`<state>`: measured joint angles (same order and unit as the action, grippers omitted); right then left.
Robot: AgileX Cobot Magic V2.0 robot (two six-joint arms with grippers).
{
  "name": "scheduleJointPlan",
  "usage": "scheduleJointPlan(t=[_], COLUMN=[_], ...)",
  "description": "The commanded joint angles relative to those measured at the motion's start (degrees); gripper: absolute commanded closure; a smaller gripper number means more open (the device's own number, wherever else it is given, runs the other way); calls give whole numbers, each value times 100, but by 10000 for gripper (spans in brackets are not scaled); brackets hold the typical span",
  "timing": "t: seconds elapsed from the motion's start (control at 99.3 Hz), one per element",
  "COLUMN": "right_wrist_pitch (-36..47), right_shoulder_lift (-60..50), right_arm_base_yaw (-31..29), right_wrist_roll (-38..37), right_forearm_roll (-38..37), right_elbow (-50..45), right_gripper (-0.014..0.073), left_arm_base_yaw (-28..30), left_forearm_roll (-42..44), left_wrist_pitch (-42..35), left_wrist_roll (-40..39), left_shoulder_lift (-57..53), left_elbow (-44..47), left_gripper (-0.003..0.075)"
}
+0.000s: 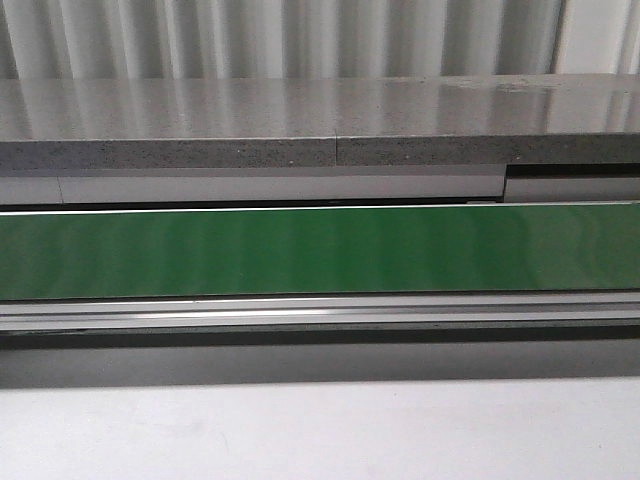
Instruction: Move button from right to left
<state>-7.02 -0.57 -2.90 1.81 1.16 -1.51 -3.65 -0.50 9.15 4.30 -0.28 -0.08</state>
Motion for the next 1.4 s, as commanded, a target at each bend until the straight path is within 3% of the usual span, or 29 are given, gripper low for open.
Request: scheduleJointPlan(t=[0.0,0.684,0.976,1.228,1.389], right_wrist_pitch=[424,348,-1762,-2905,-3177], right_shoulder_lift=[-92,-87,467,1899,2863], right_arm_base_yaw=[-18,-18,-18,-18,-12], right_wrist_roll=[-4,-4,-4,-4,-4], right_forearm_roll=[-59,-59,-59,-59,18], right_elbow=[90,173,1617,3000,3530], right_gripper=[660,660,660,660,660], left_arm_base_yaw=[-36,-36,-36,-36,-36], left_forearm_roll=[-11,-11,-11,-11,-11], left_wrist_pitch=[-429,-429,-429,-429,-429], left_wrist_roll=[-9,-9,-9,-9,-9], left_shoulder_lift=[-203,-203,-203,-203,-203], left_elbow=[143,143,143,143,143], left_gripper=[740,740,740,740,740])
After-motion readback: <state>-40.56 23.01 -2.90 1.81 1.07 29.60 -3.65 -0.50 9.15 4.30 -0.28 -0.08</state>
